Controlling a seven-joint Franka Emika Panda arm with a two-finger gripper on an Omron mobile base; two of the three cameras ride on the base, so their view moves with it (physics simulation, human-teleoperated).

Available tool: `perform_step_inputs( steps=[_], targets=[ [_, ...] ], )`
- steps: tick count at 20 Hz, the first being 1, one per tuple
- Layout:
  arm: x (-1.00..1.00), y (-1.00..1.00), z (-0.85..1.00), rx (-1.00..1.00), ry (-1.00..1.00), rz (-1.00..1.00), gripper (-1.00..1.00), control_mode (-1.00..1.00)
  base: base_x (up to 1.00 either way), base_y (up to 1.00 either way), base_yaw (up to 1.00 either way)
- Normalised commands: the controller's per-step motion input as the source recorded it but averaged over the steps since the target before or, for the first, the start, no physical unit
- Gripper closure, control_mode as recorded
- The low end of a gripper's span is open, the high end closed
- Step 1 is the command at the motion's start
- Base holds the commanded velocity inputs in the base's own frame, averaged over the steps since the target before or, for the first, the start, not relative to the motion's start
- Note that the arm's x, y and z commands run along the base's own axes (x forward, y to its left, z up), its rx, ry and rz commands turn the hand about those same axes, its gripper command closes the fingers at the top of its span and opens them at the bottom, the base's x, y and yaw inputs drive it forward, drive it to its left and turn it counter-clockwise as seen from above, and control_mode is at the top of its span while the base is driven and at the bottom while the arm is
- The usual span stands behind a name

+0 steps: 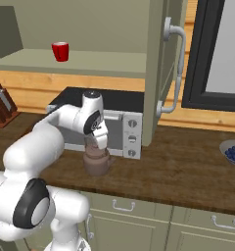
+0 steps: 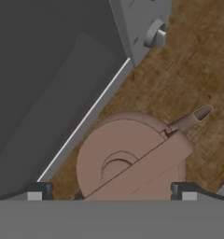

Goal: Pick the kettle from the counter and place it on the tray. Then pick the mug from the cabinet and place it on the tray. Then close the cabinet doors.

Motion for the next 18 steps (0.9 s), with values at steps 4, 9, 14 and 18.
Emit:
perform_step_inputs(
  steps=[4,9,14,18],
  targets=[
    [0.19,0.0,-0.2,0.0,0.02,-0.06,-1.0,-1.0,0.0,0.0,0.0],
    [0.19,0.0,-0.2,0.0,0.01,-0.13,-1.0,-1.0,0.0,0.0,0.0],
    [0.16,0.0,-0.24,0.0,0.12,-0.16,-1.0,-1.0,0.0,0.0,0.0],
    [0.0,-0.02,-0.41,0.0,0.17,-0.08,-1.0,-1.0,0.0,0.0,0.0]
  ],
)
